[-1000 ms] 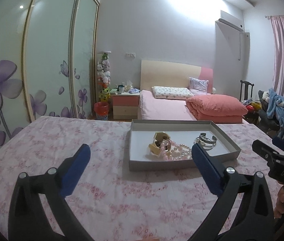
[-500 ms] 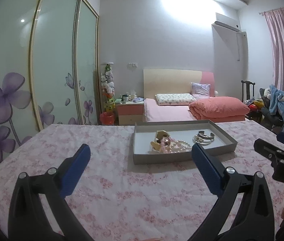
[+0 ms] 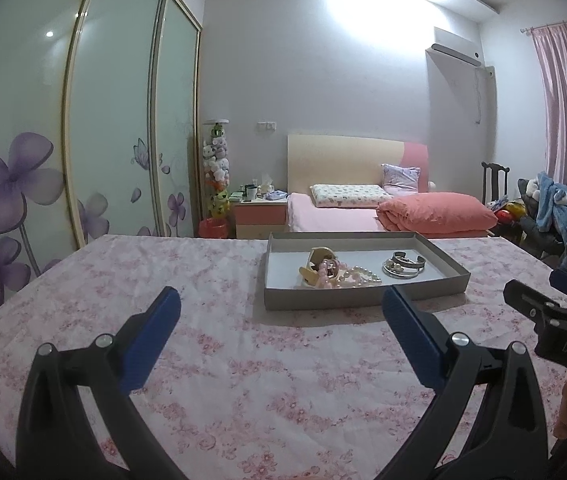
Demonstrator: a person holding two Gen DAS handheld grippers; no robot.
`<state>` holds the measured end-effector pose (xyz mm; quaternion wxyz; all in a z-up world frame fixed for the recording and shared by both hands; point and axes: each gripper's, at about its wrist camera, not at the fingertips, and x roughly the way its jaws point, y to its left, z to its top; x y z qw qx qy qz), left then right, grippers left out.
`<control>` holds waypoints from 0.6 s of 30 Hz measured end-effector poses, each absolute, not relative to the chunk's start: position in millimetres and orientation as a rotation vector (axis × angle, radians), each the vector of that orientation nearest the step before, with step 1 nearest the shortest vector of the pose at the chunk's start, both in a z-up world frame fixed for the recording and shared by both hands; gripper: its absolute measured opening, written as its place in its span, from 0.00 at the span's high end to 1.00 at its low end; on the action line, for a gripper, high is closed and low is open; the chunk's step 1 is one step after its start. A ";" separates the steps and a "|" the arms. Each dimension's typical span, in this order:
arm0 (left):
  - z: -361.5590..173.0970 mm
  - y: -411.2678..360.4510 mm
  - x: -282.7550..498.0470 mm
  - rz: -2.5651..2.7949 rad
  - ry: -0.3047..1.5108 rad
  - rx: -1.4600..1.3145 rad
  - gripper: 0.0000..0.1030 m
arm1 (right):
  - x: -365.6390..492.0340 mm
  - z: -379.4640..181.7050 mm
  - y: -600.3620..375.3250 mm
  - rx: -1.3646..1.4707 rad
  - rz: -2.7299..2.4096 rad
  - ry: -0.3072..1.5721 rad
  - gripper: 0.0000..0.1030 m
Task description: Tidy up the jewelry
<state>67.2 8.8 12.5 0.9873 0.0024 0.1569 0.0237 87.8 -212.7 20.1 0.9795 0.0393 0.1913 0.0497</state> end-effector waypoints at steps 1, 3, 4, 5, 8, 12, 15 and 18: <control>12.3 8.6 67.5 0.046 0.316 0.004 0.04 | 87.4 20.2 -212.0 0.074 0.100 0.383 0.02; 11.3 8.7 69.0 0.048 0.320 0.002 0.04 | 86.7 20.4 -211.7 0.069 0.099 0.378 0.02; 10.6 9.2 69.9 0.049 0.323 0.001 0.04 | 86.7 20.5 -211.7 0.069 0.100 0.377 0.02; 10.0 9.4 70.4 0.049 0.324 -0.001 0.04 | 86.9 20.6 -212.3 0.070 0.101 0.377 0.02; 9.3 10.0 71.3 0.051 0.326 -0.004 0.04 | 87.4 20.2 -211.4 0.070 0.102 0.380 0.02; 8.7 10.4 72.6 0.053 0.329 -0.006 0.04 | 88.3 20.1 -210.8 0.069 0.107 0.382 0.02; 7.4 10.7 73.8 0.052 0.333 -0.008 0.04 | 89.0 19.0 -209.2 0.068 0.111 0.385 0.02; 6.2 10.9 74.5 0.051 0.336 -0.008 0.04 | 89.0 18.5 -208.7 0.068 0.113 0.389 0.02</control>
